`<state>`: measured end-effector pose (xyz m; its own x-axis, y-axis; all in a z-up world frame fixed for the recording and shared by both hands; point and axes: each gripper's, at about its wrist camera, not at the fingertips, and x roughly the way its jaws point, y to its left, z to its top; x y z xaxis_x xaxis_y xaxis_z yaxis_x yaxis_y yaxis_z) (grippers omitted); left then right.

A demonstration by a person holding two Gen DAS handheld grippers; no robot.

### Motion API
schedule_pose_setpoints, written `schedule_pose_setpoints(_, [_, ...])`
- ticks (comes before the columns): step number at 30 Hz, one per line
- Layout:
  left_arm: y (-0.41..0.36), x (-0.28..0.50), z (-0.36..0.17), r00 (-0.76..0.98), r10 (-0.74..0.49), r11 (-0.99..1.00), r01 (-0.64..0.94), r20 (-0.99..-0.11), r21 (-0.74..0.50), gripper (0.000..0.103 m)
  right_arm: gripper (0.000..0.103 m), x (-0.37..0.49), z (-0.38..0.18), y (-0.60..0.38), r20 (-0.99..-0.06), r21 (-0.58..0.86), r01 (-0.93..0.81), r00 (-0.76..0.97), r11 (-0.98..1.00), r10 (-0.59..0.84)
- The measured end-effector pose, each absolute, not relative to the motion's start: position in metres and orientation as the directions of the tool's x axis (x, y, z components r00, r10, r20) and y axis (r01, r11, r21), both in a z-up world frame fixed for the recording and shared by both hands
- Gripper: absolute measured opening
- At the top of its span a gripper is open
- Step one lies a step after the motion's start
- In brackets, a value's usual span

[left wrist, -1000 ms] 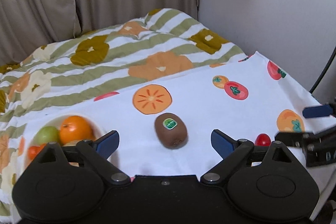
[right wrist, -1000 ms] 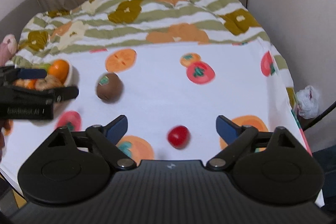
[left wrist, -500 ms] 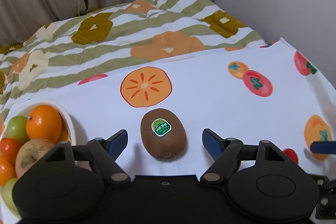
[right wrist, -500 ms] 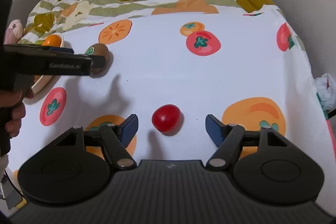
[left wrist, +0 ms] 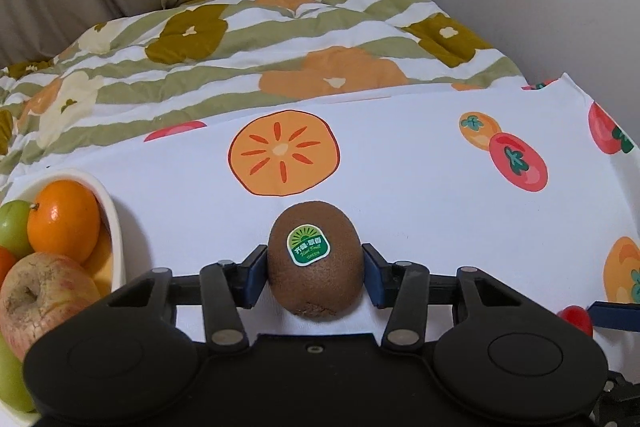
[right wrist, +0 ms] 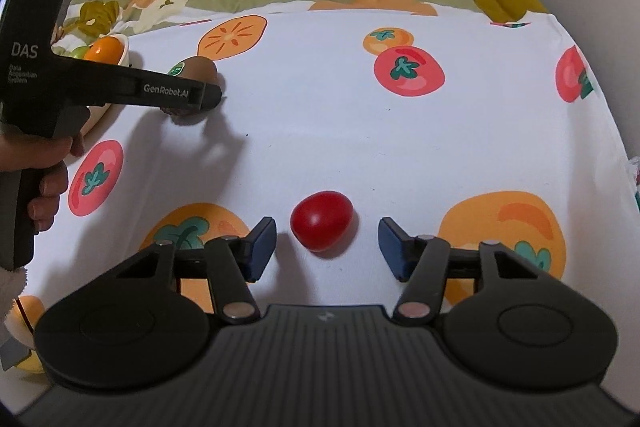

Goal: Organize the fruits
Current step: 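Grasp the kiwi with the left tool while the right tool grasps the red tomato, then carry the kiwi and tomato over the plate with both tools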

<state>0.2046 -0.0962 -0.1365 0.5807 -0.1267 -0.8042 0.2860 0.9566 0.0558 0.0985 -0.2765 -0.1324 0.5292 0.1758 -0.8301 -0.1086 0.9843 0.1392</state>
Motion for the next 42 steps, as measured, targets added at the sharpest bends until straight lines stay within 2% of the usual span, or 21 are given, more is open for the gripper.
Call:
schedule_pose_setpoints(6, [-0.096,0.201,-0.136,0.579,-0.121,0.955,0.289,-0.806,0.065,0.052,0.065,0.102,-0.133,-0.279,-0.825,0.135,-0.111,0.537,0.985,0.173])
schedule_pose_setpoints(13, [-0.092,0.191,-0.135,0.576,-0.121,0.956,0.286,-0.809,0.060,0.052,0.050,0.102,-0.132,-0.276,-0.822,0.139,-0.134,0.537,0.981,0.190])
schedule_pose_setpoints(24, [-0.077,0.162,-0.114,0.622,-0.093,0.965,0.248,-0.777,0.083,0.051,0.050,0.097,-0.119,-0.271,-0.805,0.150,-0.140,0.557,0.979,0.203])
schedule_pose_setpoints(42, [-0.033,0.103,-0.031,0.753,-0.073,0.985,0.157,-0.654,0.071,0.051,0.050,0.081,-0.043,-0.213,-0.728,0.124,-0.238,0.638,0.963,0.251])
